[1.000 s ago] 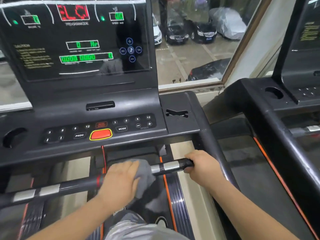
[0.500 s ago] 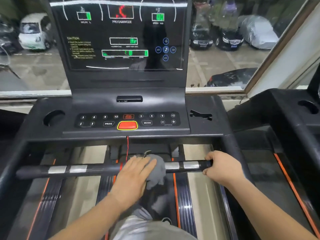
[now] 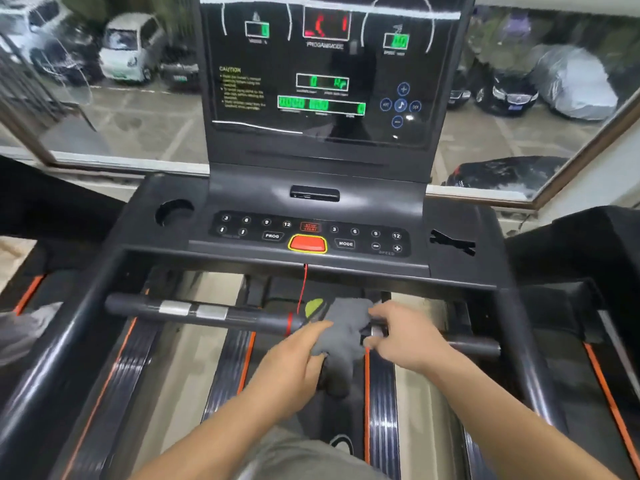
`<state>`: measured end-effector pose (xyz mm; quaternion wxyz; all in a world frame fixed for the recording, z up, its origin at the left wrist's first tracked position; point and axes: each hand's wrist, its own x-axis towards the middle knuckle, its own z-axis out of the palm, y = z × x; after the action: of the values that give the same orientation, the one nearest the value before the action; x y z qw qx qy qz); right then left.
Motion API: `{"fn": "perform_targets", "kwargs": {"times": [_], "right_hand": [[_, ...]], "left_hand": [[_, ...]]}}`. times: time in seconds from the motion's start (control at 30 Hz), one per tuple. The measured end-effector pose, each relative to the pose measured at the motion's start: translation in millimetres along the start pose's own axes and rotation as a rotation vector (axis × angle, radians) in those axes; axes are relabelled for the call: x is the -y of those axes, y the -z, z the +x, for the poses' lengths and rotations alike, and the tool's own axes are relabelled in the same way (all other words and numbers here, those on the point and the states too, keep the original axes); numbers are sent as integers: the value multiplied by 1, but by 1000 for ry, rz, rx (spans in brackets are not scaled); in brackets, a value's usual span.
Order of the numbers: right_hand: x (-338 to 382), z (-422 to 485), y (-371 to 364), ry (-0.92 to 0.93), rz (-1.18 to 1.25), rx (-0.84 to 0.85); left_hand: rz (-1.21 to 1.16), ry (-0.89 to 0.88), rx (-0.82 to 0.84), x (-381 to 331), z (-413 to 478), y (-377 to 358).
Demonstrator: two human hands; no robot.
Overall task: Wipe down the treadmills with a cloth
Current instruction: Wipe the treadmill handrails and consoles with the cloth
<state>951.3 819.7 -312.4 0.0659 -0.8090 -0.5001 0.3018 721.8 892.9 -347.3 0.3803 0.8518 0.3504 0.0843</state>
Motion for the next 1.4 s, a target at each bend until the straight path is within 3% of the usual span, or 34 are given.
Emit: {"fn": "perform_targets", "kwargs": {"times": [0.17, 0.33, 0.4, 0.47, 0.57, 0.67, 0.93, 1.13, 1.3, 1.4], "right_hand": [[65, 33, -11, 135, 97, -66], [123, 52, -27, 196, 104, -88], [141, 60, -34, 192, 50, -67], [152, 64, -39, 148, -3, -29], [154, 60, -47, 30, -72, -18], [143, 51, -51, -58, -125, -11], [123, 46, -48, -248, -10, -53], [127, 48, -50, -298, -41, -89], [126, 46, -53, -287, -17, -84], [127, 47, -52, -284, -19, -93]], "left_hand": [[-367, -22, -218, 0, -30, 62], [-261, -103, -545, 42, -61, 119], [-106, -182, -597, 56, -59, 132], [138, -194, -490, 82, -47, 127], [488, -68, -158, 122, -23, 102], [565, -57, -3, 130, -1, 90], [489, -153, 110, 78, 43, 69], [622, -302, 71, 122, 37, 91], [551, -265, -19, 185, 15, 144], [562, -151, -81, 177, 13, 141]]}}
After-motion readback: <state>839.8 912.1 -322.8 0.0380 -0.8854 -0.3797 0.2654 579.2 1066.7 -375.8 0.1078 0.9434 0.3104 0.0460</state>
